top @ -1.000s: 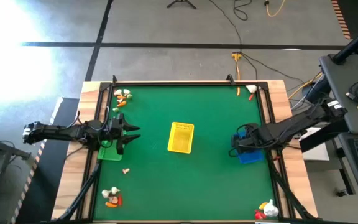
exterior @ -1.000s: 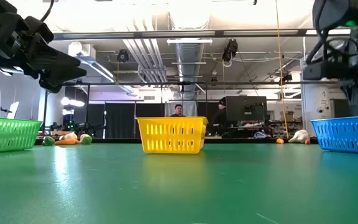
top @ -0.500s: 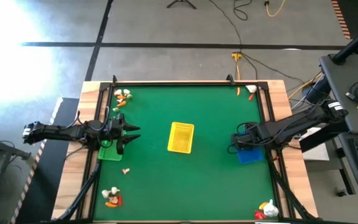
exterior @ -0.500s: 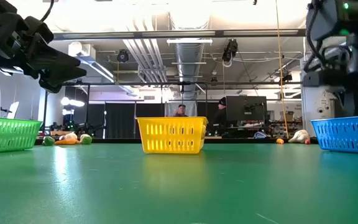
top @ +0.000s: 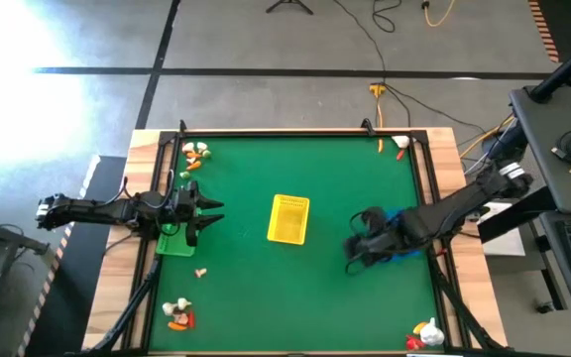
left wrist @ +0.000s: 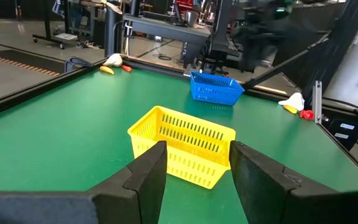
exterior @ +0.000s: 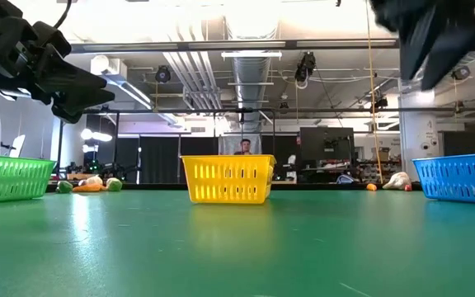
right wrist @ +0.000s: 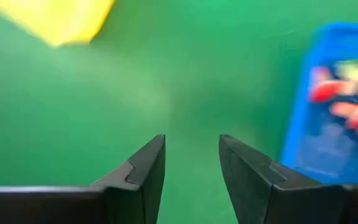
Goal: Sort produce into baskets
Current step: Put the red mushroom into the blue bin, then put the red chili pepper into the yellow bin
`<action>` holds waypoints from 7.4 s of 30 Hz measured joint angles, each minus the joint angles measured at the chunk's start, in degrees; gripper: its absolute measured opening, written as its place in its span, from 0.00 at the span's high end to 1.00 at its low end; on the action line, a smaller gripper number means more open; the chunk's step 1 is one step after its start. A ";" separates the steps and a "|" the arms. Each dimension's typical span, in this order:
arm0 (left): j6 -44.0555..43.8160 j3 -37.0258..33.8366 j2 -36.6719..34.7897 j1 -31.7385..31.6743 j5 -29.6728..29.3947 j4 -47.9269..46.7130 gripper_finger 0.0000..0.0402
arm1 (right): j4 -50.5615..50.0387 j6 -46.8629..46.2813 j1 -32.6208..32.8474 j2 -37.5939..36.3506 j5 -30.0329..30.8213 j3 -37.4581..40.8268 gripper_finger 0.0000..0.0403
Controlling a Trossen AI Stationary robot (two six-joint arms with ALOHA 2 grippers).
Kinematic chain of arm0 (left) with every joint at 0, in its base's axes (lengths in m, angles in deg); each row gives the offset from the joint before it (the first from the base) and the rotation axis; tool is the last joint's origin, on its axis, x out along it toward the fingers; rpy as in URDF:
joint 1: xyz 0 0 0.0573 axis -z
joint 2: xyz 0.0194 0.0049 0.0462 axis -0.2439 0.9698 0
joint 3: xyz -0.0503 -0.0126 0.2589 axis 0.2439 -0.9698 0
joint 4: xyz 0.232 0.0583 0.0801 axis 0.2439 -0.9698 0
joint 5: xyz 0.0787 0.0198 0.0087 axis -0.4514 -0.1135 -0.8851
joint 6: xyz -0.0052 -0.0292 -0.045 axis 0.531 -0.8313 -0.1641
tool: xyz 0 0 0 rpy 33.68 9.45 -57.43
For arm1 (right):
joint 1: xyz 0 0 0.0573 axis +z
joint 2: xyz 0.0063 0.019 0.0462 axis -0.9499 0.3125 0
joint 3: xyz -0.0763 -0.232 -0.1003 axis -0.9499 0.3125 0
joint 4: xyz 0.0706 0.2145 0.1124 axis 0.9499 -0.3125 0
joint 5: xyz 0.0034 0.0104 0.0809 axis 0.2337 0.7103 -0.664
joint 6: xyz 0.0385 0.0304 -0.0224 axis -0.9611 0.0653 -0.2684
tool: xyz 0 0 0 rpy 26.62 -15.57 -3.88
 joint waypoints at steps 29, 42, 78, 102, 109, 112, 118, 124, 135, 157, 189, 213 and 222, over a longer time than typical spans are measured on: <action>0.00 0.00 0.00 0.00 0.01 -0.01 0.61 | -0.54 19.01 19.93 40.34 -62.42 -15.45 0.48; -0.02 0.00 0.00 0.02 0.01 -0.01 0.61 | -0.30 18.36 20.41 43.88 -64.96 -15.41 0.51; -0.01 0.00 0.00 0.01 0.01 0.00 0.61 | -13.79 18.38 15.49 36.06 -45.88 -15.23 0.97; 0.00 0.00 0.00 0.02 0.02 0.00 0.61 | -0.40 10.07 18.97 34.04 -59.32 -9.39 0.53; 0.00 0.00 0.00 0.02 0.02 0.00 0.61 | 3.82 7.77 20.46 34.04 -59.89 -6.08 0.50; 0.00 0.00 0.00 0.00 0.02 0.00 0.61 | 5.29 7.75 20.56 34.04 -59.87 -4.42 0.51; -0.01 0.00 0.00 0.01 0.00 0.00 0.61 | 9.25 7.26 20.54 34.04 -59.86 -1.76 0.51; 0.00 0.00 0.00 0.00 0.00 0.00 0.61 | 12.25 7.02 20.54 34.04 -60.25 -0.73 0.51; -0.02 0.00 0.00 0.00 0.02 0.00 0.61 | 15.96 4.95 20.66 34.02 -60.74 -0.02 0.55; 0.00 0.00 0.00 0.00 0.00 0.00 0.61 | 11.51 4.52 15.72 28.76 -40.51 -16.50 0.84; 0.00 0.00 0.17 0.00 0.00 0.00 0.61 | -8.11 16.34 -16.04 -10.14 -9.79 23.81 0.83; -0.02 0.00 0.17 0.01 0.00 0.00 0.61 | -4.86 13.19 -14.26 -6.96 -5.68 12.97 0.58; -0.02 0.00 0.16 0.01 0.00 0.00 0.61 | -0.49 23.77 -0.65 3.74 4.07 -4.85 0.64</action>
